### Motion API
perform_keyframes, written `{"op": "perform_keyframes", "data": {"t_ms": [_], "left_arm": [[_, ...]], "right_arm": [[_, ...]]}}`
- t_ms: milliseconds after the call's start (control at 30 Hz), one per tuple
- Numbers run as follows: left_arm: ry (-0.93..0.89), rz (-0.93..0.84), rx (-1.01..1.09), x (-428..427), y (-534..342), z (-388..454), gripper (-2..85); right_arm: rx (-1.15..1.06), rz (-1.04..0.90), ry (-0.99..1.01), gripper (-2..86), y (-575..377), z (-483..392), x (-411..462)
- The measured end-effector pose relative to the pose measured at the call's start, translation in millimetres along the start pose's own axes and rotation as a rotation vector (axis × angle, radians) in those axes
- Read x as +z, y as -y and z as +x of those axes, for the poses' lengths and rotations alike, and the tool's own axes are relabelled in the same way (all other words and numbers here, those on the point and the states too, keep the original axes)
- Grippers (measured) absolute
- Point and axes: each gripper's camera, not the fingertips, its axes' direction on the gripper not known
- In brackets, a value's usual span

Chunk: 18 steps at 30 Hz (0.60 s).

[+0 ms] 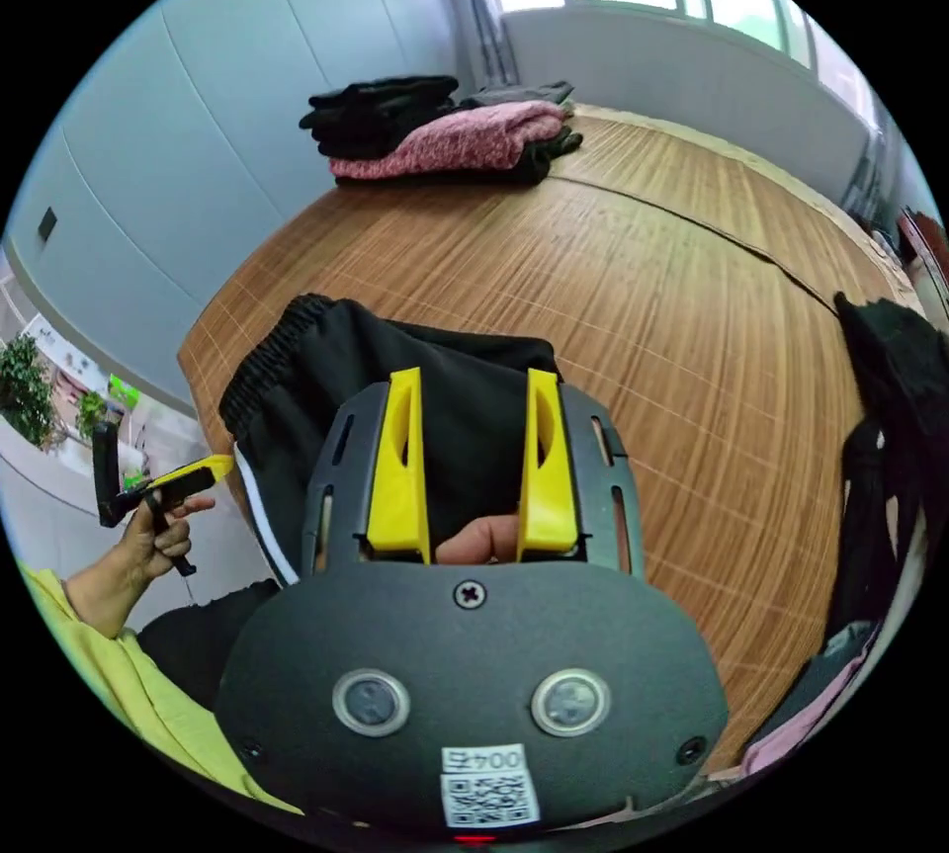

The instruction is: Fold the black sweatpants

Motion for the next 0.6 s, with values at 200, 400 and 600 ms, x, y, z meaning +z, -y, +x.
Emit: {"op": "perform_keyframes", "data": {"t_ms": [200,400,600], "left_arm": [[-0.017,-0.015,0.022,22.4,20.5,-19.1,11.8],[0.026,-0.013,0.256,48.5,78.5,-1.7,10.0],[0.003,-0.105,0.509,73.7,157.8,80.1,6.9]], "right_arm": [[-0.108,-0.256,-0.018,11.5,39.7,15.3,90.4],[-0.037,-0.317,-0.113,8.0,-12.7,38.4,59.2],[0.652,-0.082,0.152,6.2,-185.5,79.7,-38.1]]}}
